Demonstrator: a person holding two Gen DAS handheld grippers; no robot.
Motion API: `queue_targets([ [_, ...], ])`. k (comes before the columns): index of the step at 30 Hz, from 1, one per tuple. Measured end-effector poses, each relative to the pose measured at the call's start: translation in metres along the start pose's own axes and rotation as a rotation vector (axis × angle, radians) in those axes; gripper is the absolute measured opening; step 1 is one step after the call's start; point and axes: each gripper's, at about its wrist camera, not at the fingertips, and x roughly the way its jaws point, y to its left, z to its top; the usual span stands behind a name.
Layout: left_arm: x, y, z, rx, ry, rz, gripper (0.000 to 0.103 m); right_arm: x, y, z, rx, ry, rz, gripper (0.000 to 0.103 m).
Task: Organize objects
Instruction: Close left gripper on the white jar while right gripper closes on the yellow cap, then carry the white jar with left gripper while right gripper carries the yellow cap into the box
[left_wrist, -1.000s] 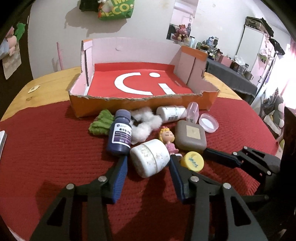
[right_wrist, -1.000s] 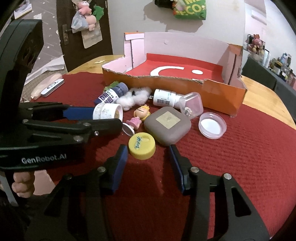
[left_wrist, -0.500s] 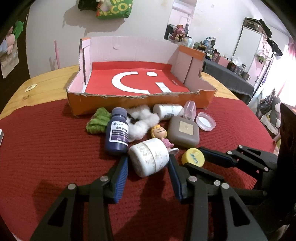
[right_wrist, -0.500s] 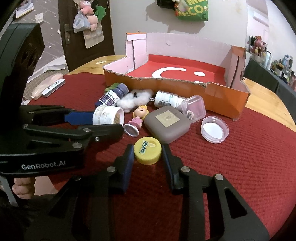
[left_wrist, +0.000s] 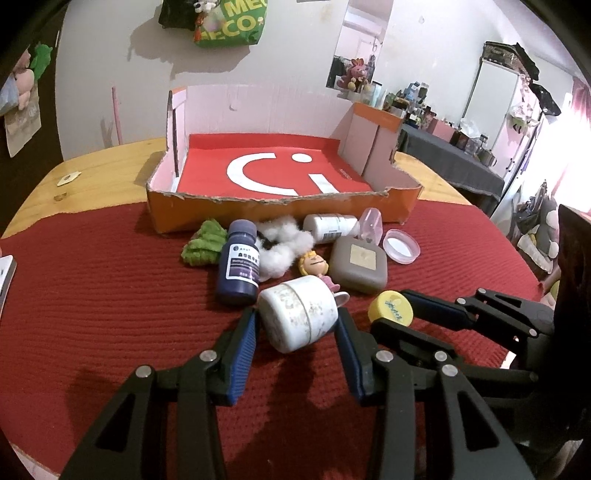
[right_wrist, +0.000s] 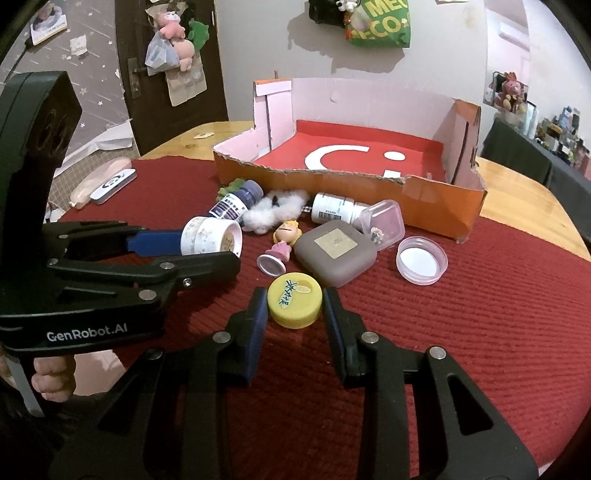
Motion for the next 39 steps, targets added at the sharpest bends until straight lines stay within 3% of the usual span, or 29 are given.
queue_targets([
  [15, -0.003, 0.003, 0.015, 0.002, -0.025, 0.003, 0.044, -0.004, -0.011, 0.022, 0.030, -0.039, 0.009, 0.029],
  [39, 0.011, 0.019, 0.080, -0.006, -0.062, 0.017, 0.044, 0.011, -0.036, 0.085, 0.040, -0.067, 0.019, 0.029],
])
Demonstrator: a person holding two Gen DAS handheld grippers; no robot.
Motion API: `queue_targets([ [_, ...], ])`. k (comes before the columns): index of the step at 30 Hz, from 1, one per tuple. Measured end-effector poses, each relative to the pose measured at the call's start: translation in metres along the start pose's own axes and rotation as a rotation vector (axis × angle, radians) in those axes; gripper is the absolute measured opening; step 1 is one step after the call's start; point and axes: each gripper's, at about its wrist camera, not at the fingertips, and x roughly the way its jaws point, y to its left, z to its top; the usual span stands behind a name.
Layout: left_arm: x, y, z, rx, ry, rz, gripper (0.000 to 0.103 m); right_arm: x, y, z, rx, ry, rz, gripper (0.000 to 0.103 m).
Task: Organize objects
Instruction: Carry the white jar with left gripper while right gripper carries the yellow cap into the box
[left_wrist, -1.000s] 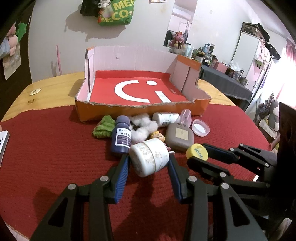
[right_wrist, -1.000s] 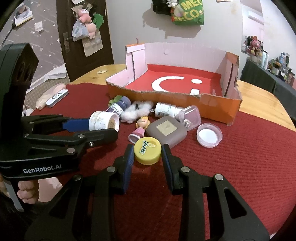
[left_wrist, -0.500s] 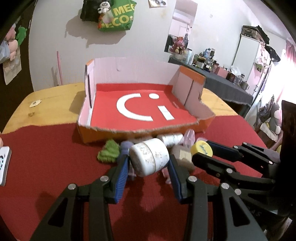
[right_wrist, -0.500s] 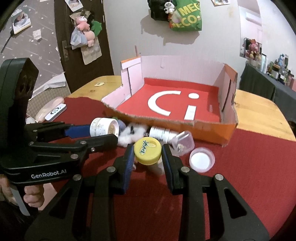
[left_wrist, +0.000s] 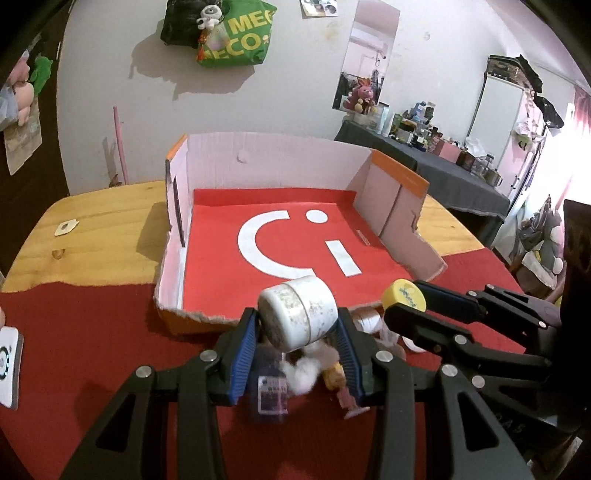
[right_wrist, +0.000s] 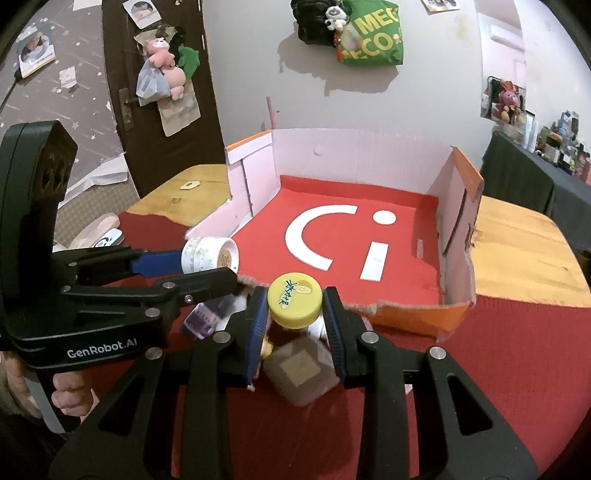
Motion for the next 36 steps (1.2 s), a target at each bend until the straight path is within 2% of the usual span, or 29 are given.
queue_targets([
  [24, 0.058, 0.017, 0.053, -0.020, 0.061, 0.003, 0.042, 0.054, -0.038, 0.043, 0.051, 0.075, 0.021, 0.029],
  [36, 0.090, 0.028, 0.062, -0.031, 0.124, 0.010, 0.039, 0.094, -0.056, 0.048, 0.065, 0.166, -0.027, 0.029],
])
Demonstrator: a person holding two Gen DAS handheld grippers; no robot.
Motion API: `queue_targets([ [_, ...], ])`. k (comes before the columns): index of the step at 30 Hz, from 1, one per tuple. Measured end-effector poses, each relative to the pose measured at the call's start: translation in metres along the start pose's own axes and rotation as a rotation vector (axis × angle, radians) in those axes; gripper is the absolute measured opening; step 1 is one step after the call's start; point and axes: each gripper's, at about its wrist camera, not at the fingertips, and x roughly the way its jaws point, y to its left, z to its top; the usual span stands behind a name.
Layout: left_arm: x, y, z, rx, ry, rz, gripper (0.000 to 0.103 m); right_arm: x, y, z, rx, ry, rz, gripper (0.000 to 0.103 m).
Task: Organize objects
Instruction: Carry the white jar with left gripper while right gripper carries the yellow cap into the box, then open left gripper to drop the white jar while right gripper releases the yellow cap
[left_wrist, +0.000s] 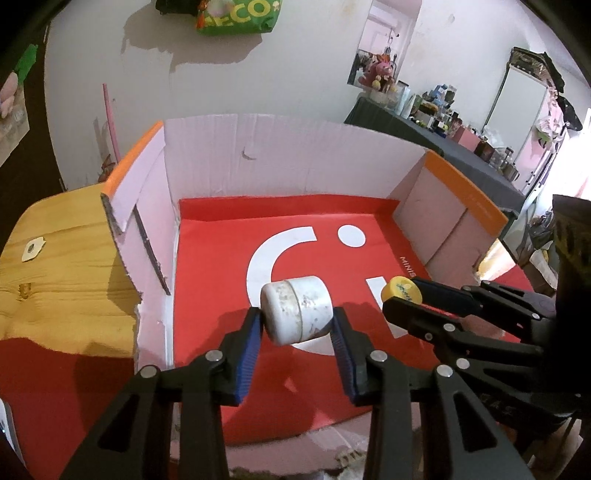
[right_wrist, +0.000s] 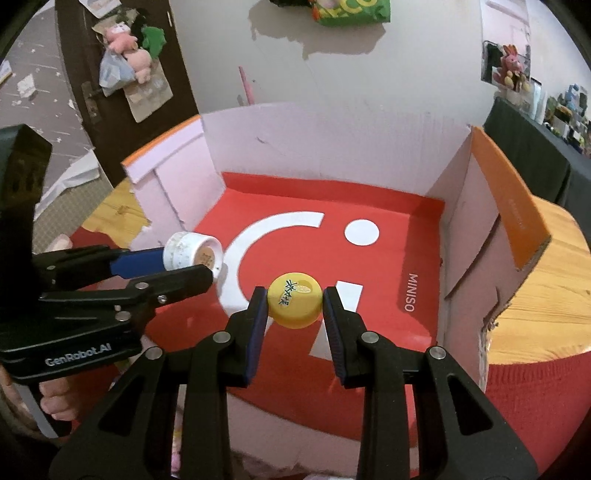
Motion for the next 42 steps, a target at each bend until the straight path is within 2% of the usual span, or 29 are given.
queue_targets([
  [6, 0.012, 0.004, 0.000, -0.007, 0.029, 0.005, 0.037, 0.012, -0.006, 0.000, 0.008, 0.036, -0.013, 0.029],
  [8, 0.017, 0.005, 0.000, -0.012, 0.048, 0.007, 0.033, 0.015, -0.008, 0.000, 0.007, 0.044, -0.019, 0.029],
  [17, 0.018, 0.006, 0.000, -0.018, 0.038, 0.003, 0.033, 0.026, -0.015, -0.006, 0.019, 0.088, -0.026, 0.029],
  [27, 0.019, 0.009, 0.002, -0.037, 0.030, -0.008, 0.033, 0.025, -0.018, -0.006, 0.023, 0.086, -0.022, 0.029],
  [32, 0.025, 0.008, 0.001, -0.039, 0.050, -0.011, 0.032, 0.025, -0.018, -0.006, 0.030, 0.084, -0.015, 0.029],
  [42, 0.025, 0.013, 0.001, -0.051, 0.049, 0.025, 0.034, 0.022, -0.019, -0.007, 0.041, 0.081, -0.005, 0.030],
])
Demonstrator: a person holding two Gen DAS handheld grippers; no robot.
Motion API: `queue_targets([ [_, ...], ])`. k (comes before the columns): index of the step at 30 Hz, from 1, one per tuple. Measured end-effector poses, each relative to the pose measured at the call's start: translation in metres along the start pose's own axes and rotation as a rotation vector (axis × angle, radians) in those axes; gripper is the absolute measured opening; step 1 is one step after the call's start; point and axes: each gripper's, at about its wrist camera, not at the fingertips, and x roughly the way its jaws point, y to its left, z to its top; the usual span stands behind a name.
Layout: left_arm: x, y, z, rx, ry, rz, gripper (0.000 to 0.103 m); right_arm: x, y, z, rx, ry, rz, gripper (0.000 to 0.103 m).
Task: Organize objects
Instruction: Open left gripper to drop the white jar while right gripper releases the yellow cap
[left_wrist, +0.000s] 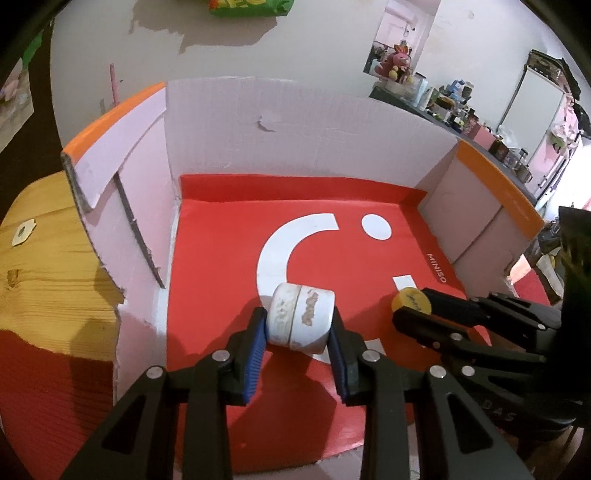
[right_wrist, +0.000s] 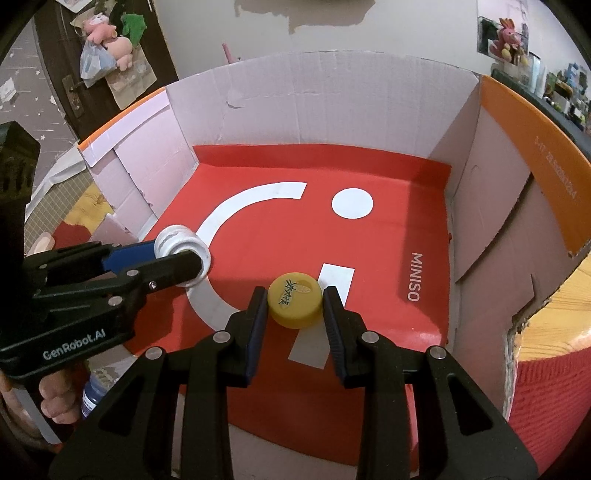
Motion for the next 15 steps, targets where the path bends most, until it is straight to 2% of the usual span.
queue_targets([
  [9, -0.0001, 0.0012, -0.0002, -0.004, -0.009, 0.011, 0.048, -0.0007, 0.0003, -0.0017, -0.006, 0.000, 0.001, 0.032],
  [11, -0.0006, 0.0000, -0.0004, -0.001, -0.012, 0.009, 0.051, -0.0022, 0.0014, -0.0025, -0.007, -0.001, 0.003, 0.042],
  [12, -0.0007, -0.0004, -0.0003, 0.000, -0.014, 0.009, 0.052, -0.0037, 0.0020, -0.0031, -0.008, -0.005, 0.003, 0.054],
  [15, -0.0016, -0.0008, 0.0000, 0.000, -0.015, 0.013, 0.052, -0.0057, 0.0032, -0.0038, -0.011, -0.010, 0.001, 0.055],
])
